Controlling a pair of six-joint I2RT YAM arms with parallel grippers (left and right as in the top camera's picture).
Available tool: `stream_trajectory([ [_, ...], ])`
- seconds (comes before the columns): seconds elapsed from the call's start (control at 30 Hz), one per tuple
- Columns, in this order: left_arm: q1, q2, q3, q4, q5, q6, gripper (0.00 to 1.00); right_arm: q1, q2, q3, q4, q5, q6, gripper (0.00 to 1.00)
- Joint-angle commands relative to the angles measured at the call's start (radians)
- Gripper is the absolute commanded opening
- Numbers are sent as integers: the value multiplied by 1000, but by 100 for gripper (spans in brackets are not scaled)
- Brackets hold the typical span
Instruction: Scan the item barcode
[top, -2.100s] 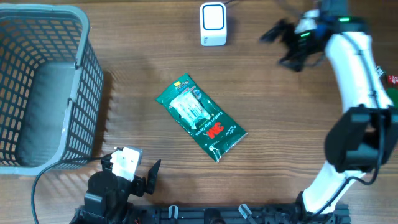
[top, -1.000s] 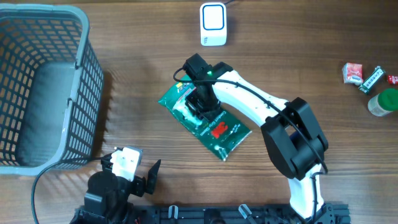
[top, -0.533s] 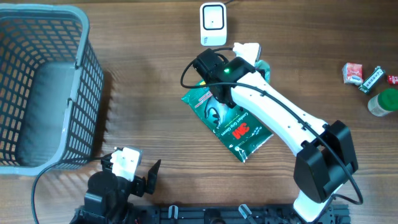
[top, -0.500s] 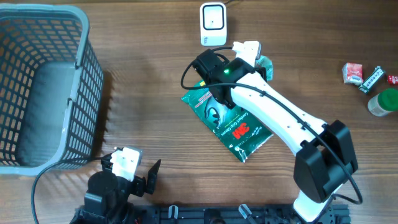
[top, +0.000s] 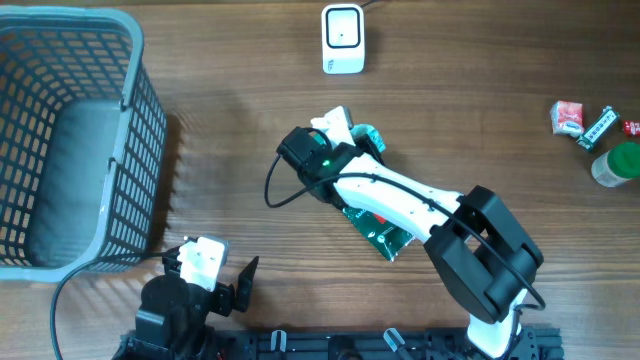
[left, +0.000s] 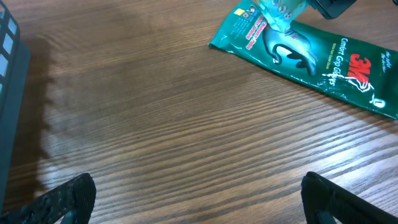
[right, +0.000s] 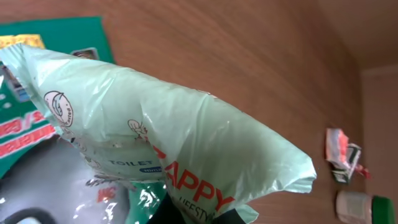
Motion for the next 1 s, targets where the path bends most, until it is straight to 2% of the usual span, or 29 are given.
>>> stream_trajectory([
  [0.0,0,-3,-2,2,5,12,100,9,4,0,-22,-6,-22,4],
  [0.1,0,-3,-2,2,5,12,100,7,-8,0,-45,-123,-6,4],
  [0.17,0,-3,-2,2,5,12,100,-10,-33,0,-79,-164,121,4],
  [0.27,0,-3,-2,2,5,12,100,-28,-51,1,-246,-188,296,4],
  [0.3,0,-3,-2,2,5,12,100,-36,-51,1,-303,-286,400,4],
  [0.33,0,-3,-2,2,5,12,100,-47,-51,1,-328,-436,438,4],
  [0.37,0,-3,-2,2,5,12,100,-69,-51,1,-347,-669,492,4],
  [0.47,0,-3,-2,2,5,12,100,-132,-51,1,-360,-1019,650,4],
  [0.53,0,-3,-2,2,5,12,100,-186,-51,1,-365,-1180,722,5],
  [0.7,0,-3,-2,2,5,12,100,-387,-51,1,-311,-1174,831,5],
  [0.73,0,-3,-2,2,5,12,100,-416,-51,0,-314,-1174,768,23],
  [0.77,0,-3,-2,2,5,12,100,-436,-51,0,-312,-1169,647,51],
  [0.8,0,-3,-2,2,5,12,100,-444,-51,0,-314,-1143,536,97],
  [0.87,0,-3,-2,2,5,12,100,-443,-51,0,-317,-1126,399,100],
  [0.97,0,-3,-2,2,5,12,100,-443,-51,0,-317,-1127,319,100],
])
